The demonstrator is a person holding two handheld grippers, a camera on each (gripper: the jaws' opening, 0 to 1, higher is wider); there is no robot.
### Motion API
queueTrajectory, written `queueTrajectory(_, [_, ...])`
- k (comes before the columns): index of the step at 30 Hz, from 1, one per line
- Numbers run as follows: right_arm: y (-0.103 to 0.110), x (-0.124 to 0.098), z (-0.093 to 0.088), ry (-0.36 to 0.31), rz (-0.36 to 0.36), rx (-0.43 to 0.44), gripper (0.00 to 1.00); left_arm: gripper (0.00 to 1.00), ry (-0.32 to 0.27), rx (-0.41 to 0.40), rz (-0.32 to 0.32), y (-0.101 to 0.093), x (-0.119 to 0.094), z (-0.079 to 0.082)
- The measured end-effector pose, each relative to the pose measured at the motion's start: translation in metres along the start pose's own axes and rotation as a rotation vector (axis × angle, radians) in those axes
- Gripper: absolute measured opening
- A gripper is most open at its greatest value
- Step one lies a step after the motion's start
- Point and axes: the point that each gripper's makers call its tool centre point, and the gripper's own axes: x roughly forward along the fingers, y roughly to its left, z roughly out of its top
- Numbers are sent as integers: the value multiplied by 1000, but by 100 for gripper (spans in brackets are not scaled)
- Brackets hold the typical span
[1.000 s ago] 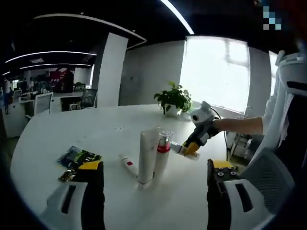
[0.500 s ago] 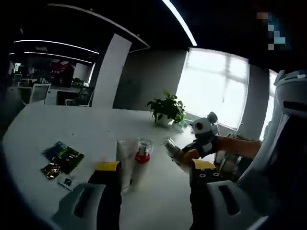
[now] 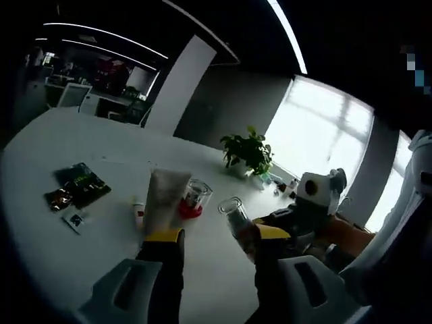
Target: Arrange the skincare products in the storage area until every visible bottle or jar stands upright without overlapping.
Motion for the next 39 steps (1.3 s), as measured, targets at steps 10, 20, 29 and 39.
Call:
queueTrajectory(10, [8, 8, 5, -37, -53, -79, 12, 32, -1, -66, -53, -13, 13, -4])
queueTrajectory(20, [17, 16, 8, -21, -79, -200, 12, 22, -20, -84, -33, -9, 16, -4])
queueTrajectory(29, [22, 21, 4, 5, -88, -261, 12, 17, 9, -108, -26, -4, 14, -10])
queueTrajectory(39, [29, 20, 3, 8, -16, -270, 15, 13, 91, -32, -123, -16, 10, -8])
